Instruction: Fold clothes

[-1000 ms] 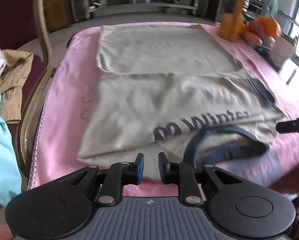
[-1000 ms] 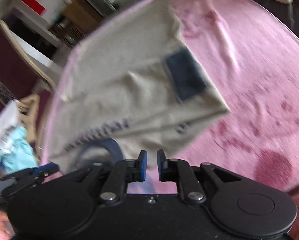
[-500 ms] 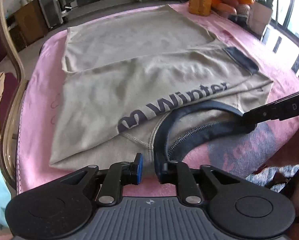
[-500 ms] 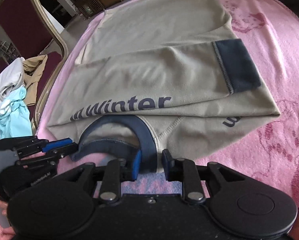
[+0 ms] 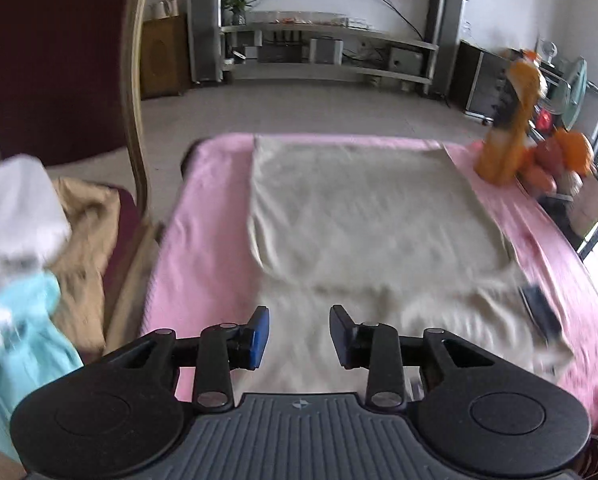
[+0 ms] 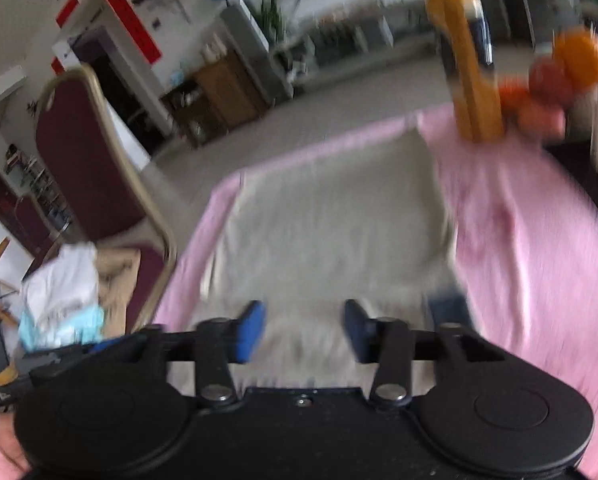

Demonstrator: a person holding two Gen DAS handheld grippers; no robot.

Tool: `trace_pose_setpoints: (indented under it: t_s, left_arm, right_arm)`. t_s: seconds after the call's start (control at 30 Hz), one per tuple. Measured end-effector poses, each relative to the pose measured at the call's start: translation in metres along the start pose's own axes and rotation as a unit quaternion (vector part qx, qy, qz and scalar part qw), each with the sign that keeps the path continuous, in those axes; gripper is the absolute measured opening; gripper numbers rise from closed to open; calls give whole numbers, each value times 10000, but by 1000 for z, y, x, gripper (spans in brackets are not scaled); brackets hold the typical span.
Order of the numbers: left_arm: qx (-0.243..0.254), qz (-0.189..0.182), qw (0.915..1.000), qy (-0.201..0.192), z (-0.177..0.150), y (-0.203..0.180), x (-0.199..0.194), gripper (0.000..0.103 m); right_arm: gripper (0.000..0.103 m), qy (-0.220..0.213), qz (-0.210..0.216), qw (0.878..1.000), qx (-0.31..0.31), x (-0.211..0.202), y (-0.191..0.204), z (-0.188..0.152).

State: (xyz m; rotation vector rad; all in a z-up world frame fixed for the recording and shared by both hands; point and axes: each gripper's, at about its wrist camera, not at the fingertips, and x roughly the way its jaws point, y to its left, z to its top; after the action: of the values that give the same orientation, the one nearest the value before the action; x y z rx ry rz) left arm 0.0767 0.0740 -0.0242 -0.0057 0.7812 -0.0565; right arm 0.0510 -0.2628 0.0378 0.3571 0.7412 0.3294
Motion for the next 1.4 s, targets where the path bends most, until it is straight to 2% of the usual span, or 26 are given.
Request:
trace_pose_setpoints:
  t_s: [0.17,0.27,0.37,0.43,0.47,0.53,0.67,0.77,0.9,1.03,1.1,1.13,1.17,1.2,1.4]
  left_arm:
    - [5,237,9994,250,53,11,39,41]
    - [-123,353,9985,408,83,22,81,41]
    - [-413,362,9976,420,110,37,126,41]
    - [-541,351,9972,377,128,44,158,41]
    - [-566,368,9971,354,136,46,175,41]
    - [-517,485,9969,340,149,46,206,43]
    - [-490,561,9965,388,169,53,266,44]
    - [-584,461,9964,412,177,59,301,47]
    - [-559,351,9971,369,183,59,338,48]
    - [-342,209,9992,78,190,52,357,50]
    - [-264,109,9996,-14,193,49,361,44]
    - [-221,76,9997,-53,194,46,360,33]
    - [-179,44,9998,-92,194,44,360,11]
    - [-147,22,9998,-145,195,41,358,4]
    - [37,244,9970,-730,199,25,303,3]
  right_arm:
    - [62,-317,-207,9993,-12,25,6,55]
    - [67,-437,-484,9978,72,57,-4,82]
    - [66,-383,-759,9964,46,105,-20,105]
    - [54,-399,-1021,9939,-89,139,-32,118]
    - [37,-379,-1107,9930,-143,157,-39,124]
    - [27,-326,-1234,9917,-182,192,-55,137]
    - [29,-343,-1540,9874,-155,256,-84,159]
    - [32,-198,-1732,9847,19,302,-109,169]
    - [32,-106,-1765,9837,310,342,-140,173]
    - [31,-91,-1644,9856,387,361,-156,174]
    - [20,-93,-1598,9864,375,367,-161,173]
    - [17,-93,-1575,9868,369,370,-163,172]
    - [10,-106,-1514,9878,364,369,-163,171]
    - [8,-158,-1474,9884,318,365,-161,170]
    - [6,-573,-1333,9894,-27,313,-129,172]
